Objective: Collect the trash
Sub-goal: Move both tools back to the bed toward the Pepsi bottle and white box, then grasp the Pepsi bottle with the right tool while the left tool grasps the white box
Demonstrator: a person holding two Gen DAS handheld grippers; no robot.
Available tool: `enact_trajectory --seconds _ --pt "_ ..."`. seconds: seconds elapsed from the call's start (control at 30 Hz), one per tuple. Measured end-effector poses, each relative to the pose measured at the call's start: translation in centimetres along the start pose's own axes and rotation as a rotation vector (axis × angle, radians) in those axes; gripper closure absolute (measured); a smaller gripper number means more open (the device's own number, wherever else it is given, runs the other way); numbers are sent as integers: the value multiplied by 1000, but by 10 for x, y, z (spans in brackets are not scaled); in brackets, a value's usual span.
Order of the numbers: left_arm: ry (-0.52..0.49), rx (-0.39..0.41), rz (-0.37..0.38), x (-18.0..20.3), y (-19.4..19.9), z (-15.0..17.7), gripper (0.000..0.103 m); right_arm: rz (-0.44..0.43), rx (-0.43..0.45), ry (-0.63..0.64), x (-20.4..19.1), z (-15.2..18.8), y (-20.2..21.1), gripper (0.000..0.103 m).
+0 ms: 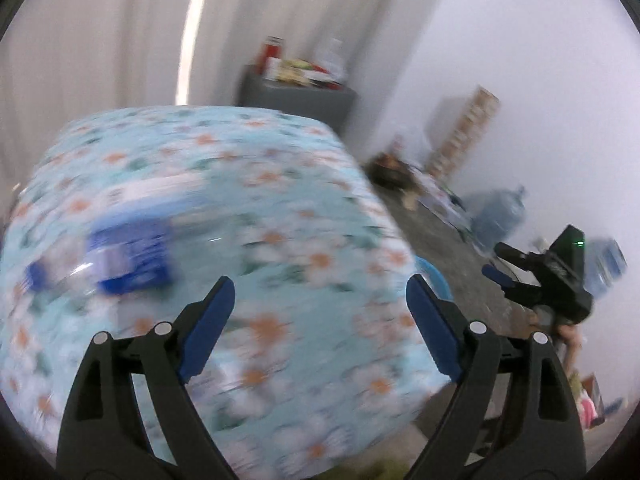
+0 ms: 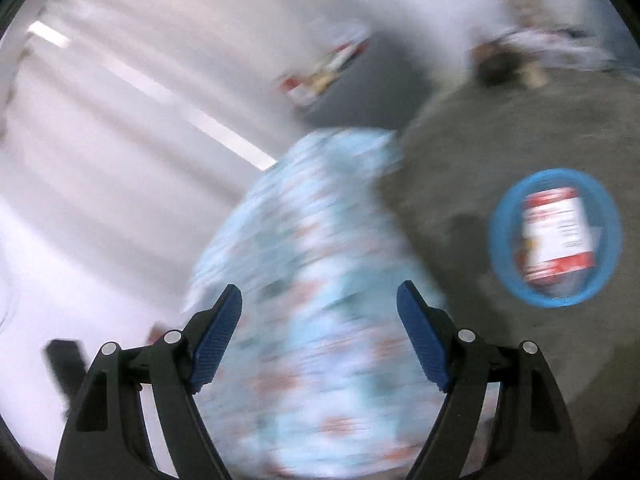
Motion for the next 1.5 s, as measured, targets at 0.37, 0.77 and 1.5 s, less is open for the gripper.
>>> enact_trajectory --seconds 0.37,0.77,1.5 --pt "168 226 -215 -113 107 7 20 -266 -466 -154 -199 119 -133 25" --pt "256 365 -299 -163 193 38 20 -24 -490 -453 -235 162 -227 24" --pt "299 318 -206 -179 160 41 20 -119 -756 -53 -113 97 -108 43"
Point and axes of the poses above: each gripper's, at about its wrist camera, not at the fingertips, and y roughly against the way its jaws point, x to its right, z to its underside, the point moved 7 cm from there along -y, roughly the way its jaws point, and after that the axes turned 13 degrees about z, right-handed, at the moved point
